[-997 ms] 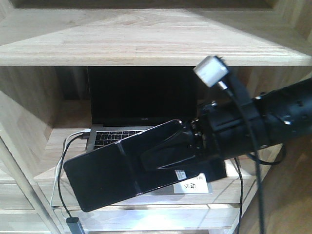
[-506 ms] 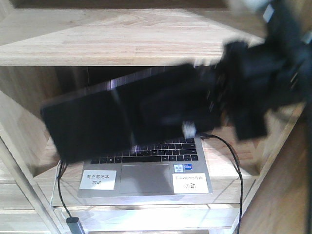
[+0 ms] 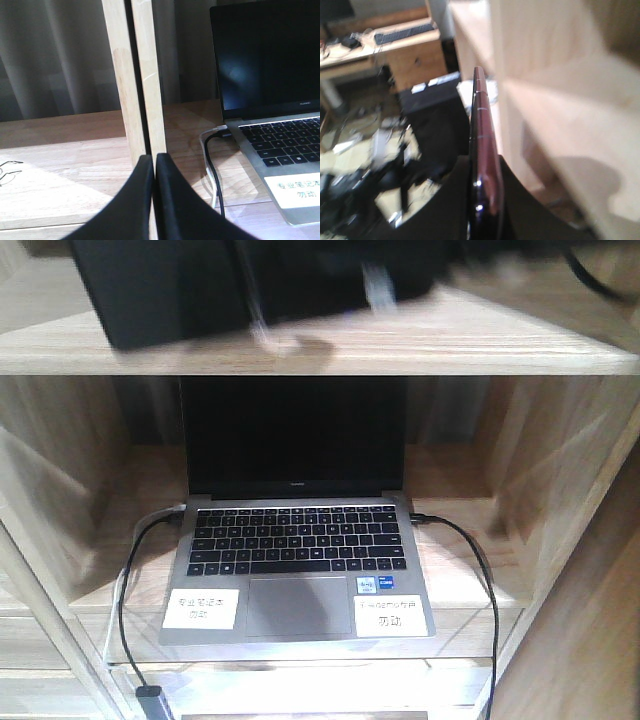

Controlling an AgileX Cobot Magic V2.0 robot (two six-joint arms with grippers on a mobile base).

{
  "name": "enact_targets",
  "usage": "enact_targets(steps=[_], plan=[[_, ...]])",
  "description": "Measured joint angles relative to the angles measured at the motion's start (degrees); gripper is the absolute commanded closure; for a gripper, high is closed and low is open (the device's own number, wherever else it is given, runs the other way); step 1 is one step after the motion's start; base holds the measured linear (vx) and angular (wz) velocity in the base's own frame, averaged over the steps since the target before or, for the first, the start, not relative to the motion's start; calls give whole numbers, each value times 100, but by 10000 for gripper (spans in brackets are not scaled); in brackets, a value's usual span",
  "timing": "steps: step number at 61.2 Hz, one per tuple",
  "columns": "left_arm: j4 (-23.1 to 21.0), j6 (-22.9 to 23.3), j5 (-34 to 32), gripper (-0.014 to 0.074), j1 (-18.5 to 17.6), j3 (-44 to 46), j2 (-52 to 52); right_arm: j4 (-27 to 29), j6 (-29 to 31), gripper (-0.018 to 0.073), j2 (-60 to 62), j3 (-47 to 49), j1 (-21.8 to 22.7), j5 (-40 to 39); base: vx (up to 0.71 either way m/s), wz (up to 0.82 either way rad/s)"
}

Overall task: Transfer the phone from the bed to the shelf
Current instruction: 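Raise the phone with the right gripper onto the upper shelf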

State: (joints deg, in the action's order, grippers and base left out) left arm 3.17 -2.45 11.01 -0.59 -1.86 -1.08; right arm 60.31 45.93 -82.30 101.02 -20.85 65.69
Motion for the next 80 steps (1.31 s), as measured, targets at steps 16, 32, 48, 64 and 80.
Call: enact_targets(steps=[16, 32, 48, 64, 80], plan=[[0, 0, 0, 596, 0, 0, 0, 93, -5, 560, -1197, 1175, -313, -883, 0, 0], [0, 0, 0, 596, 0, 0, 0, 251, -5, 560, -2412, 2005, -684, -1597, 0, 0], [0, 0, 0, 596, 0, 0, 0, 323, 20, 560, -3210, 2171, -689, -1829, 0, 0], [0, 0, 0, 596, 0, 0, 0, 414, 67, 560, -3477, 2171, -689, -2225, 0, 0], [0, 0, 0, 596, 0, 0, 0, 385, 103, 560, -3491, 2171, -689, -2422, 0, 0]])
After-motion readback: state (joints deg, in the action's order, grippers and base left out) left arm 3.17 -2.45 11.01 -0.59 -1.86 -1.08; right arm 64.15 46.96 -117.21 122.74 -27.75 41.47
